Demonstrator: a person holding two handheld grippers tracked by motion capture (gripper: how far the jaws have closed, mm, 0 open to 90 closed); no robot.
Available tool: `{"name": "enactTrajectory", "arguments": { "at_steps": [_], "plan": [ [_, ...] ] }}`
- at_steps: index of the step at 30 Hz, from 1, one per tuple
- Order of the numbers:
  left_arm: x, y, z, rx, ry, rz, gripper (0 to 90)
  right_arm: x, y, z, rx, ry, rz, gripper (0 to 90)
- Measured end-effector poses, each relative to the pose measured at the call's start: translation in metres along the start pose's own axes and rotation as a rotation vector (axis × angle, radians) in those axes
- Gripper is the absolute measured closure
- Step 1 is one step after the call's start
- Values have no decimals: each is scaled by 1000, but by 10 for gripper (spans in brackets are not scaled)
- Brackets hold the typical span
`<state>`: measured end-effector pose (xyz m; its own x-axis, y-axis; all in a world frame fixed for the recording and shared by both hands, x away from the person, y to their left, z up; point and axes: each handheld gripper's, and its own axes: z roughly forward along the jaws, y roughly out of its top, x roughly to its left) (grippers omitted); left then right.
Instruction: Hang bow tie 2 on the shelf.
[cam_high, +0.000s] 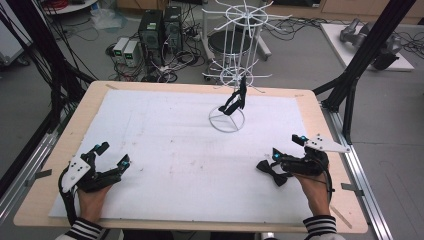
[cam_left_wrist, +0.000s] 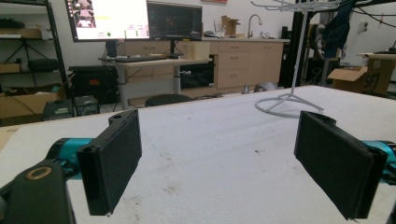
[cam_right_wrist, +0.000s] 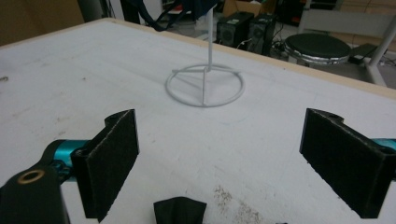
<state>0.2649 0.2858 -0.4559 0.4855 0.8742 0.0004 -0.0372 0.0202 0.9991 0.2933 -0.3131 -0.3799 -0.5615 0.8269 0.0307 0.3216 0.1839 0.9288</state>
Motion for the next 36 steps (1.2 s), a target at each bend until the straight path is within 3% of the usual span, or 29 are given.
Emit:
{"name": "enactTrajectory", "arguments": {
  "at_steps": [14, 32, 36],
  "plan": [
    [0, 0, 1, 3, 12, -3, 155, -3, 7, 4, 167, 37, -40, 112],
    [-1, 0, 0, 0, 13, 2, 155, -6, 0, 15, 398, 121, -102, 113],
    [-1, 0, 0, 3, 12, 2, 155, -7, -2, 17, 448, 144, -107, 167]
  ]
}}
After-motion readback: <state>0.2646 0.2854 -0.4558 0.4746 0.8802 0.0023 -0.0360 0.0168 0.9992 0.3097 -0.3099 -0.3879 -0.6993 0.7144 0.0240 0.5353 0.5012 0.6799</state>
